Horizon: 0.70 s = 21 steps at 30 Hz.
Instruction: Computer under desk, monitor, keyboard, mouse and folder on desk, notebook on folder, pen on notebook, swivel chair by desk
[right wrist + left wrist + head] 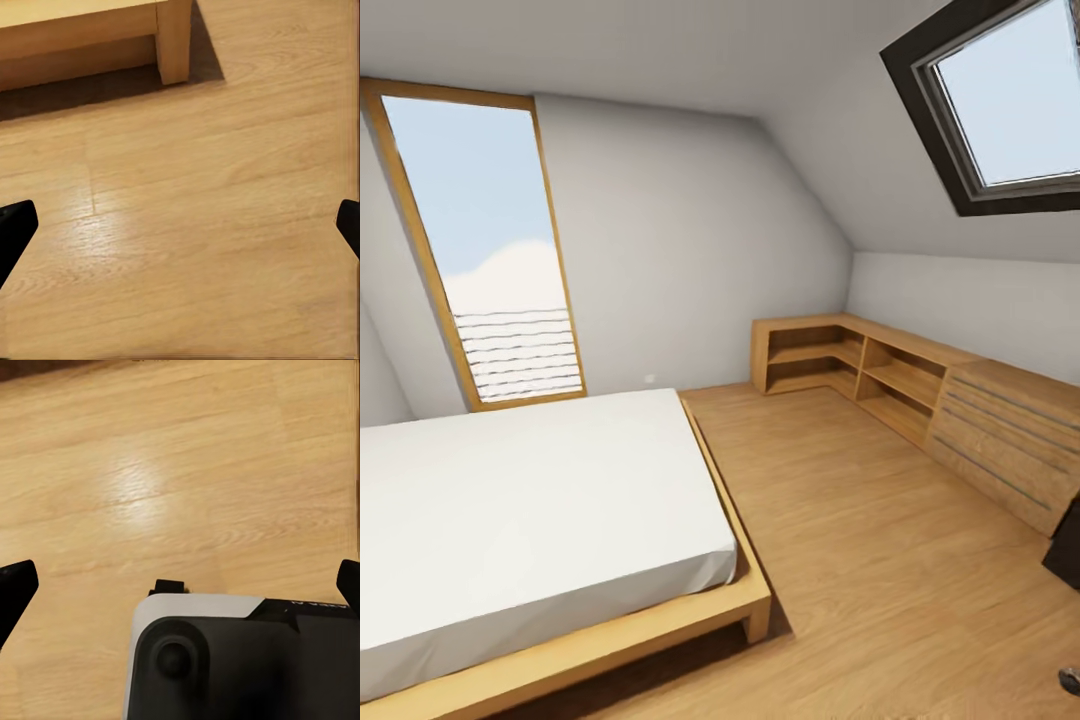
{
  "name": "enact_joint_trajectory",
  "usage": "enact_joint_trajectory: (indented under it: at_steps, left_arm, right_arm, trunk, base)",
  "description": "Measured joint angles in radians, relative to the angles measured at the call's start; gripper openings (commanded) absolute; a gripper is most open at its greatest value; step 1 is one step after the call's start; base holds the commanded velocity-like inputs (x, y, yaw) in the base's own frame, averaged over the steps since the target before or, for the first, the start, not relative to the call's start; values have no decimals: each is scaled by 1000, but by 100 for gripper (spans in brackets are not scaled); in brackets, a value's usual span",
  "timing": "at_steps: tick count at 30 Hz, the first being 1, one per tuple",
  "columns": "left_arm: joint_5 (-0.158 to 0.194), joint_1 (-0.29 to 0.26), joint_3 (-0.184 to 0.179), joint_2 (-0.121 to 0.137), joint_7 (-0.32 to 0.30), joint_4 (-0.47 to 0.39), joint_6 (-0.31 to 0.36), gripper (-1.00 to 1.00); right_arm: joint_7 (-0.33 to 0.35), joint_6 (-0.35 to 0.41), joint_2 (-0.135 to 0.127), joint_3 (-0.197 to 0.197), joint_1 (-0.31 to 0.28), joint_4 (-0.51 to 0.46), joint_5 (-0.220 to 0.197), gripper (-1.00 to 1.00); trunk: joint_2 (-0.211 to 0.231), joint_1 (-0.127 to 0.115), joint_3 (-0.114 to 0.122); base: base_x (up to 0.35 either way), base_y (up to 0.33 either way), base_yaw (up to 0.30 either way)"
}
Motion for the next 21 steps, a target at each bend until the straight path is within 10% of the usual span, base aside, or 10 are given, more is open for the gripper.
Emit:
enact_joint_trajectory:
  at_steps: [21]
  left_arm:
    - [-2, 0, -4, 0, -6, 0, -1, 100]
  right_arm:
    - [-1, 0, 2, -3, 0, 7, 54, 100]
  trunk:
    - [0, 0, -11]
  base:
    - [0, 9, -290]
